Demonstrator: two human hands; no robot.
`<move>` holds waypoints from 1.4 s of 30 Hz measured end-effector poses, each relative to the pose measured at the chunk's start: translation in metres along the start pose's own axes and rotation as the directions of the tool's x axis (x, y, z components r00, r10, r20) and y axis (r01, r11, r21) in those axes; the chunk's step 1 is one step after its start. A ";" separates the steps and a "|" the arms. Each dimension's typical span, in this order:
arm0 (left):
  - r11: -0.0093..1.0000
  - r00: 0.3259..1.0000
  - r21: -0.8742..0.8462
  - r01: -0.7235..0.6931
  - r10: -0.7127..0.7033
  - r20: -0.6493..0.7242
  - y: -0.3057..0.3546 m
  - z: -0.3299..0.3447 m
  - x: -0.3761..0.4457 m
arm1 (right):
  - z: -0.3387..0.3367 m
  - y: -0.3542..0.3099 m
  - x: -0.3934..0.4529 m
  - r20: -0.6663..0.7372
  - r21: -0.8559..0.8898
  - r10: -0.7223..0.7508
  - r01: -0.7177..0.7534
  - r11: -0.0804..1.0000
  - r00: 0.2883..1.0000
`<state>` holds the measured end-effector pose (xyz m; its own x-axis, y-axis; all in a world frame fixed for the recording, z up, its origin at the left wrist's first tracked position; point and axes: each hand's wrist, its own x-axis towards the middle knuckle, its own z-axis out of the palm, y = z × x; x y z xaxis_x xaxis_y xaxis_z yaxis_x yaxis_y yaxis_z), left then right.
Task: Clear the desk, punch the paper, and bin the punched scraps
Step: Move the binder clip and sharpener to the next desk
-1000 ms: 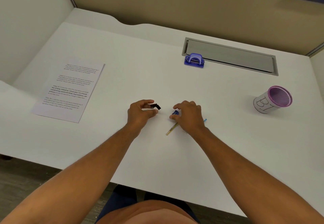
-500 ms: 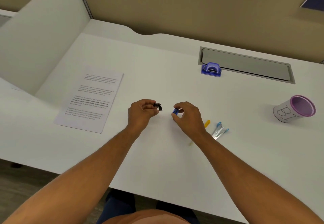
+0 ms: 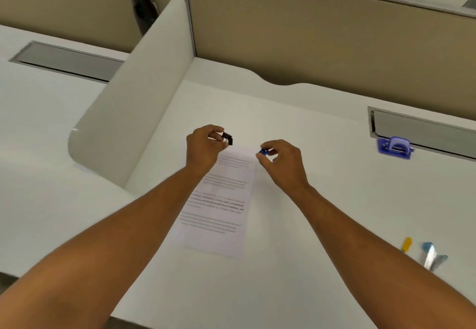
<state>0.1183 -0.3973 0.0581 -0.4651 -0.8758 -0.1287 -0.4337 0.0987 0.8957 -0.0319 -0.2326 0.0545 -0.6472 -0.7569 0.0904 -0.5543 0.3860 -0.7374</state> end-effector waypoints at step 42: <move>0.809 0.932 0.462 -0.363 0.320 0.172 -0.001 0.026 0.059 | 0.016 0.030 0.060 -0.138 -0.234 -0.030 -0.003 0.972 0.990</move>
<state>0.0708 -0.4366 0.0387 -0.7050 -0.7030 0.0935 -0.5386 0.6165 0.5743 -0.0792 -0.2751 0.0268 -0.6962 -0.6884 0.2036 -0.6594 0.5010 -0.5606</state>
